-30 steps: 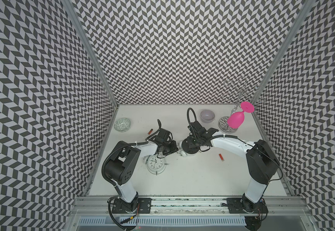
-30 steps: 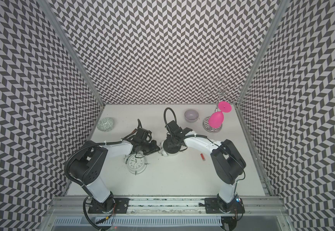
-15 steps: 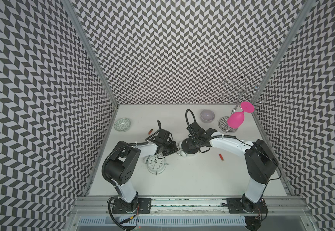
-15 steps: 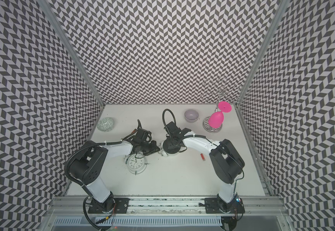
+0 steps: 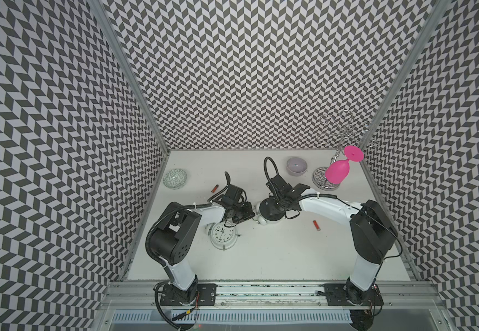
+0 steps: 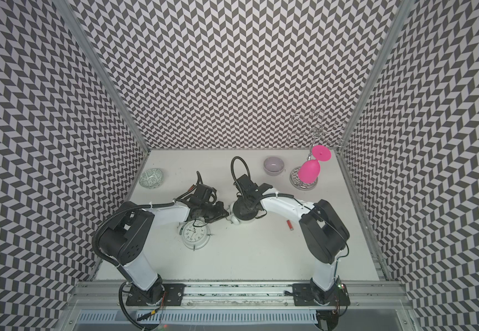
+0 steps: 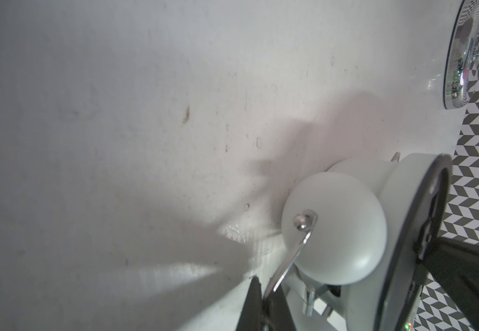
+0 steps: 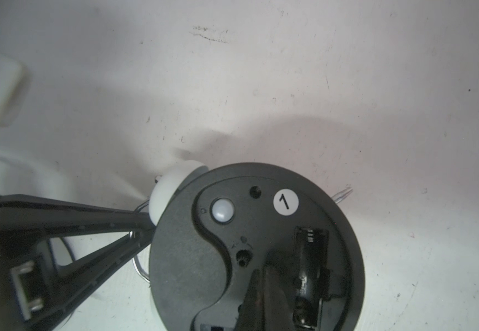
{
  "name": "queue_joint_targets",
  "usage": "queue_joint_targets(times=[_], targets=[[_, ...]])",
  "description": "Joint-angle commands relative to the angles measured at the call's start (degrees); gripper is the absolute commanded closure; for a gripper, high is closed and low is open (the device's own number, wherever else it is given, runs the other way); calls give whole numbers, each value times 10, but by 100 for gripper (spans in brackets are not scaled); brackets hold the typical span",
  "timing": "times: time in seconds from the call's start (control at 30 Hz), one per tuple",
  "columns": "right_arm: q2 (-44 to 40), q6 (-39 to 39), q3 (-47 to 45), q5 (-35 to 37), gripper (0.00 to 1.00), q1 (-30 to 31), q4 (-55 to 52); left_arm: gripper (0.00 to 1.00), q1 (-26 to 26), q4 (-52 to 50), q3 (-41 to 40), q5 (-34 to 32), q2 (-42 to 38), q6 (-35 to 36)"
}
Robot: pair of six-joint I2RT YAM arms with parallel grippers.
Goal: Insert the battery into the alarm
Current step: Remove the cover from the alarm.
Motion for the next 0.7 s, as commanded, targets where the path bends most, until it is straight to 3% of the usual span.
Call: queue_joint_targets(times=[0.0, 0.1, 0.17, 0.2, 0.67], targets=[[-20, 1, 16, 10, 100, 4, 1, 100, -1, 19, 2, 5, -3, 5], [-25, 3, 17, 19, 100, 4, -3, 100, 0, 19, 2, 5, -5, 5], [-23, 2, 16, 15, 87, 4, -4, 100, 0, 19, 2, 5, -3, 5], [-22, 2, 16, 14, 85, 4, -6, 100, 0, 19, 2, 5, -3, 5], [-7, 7, 0, -6, 84, 5, -18, 100, 0, 21, 0, 6, -1, 4]])
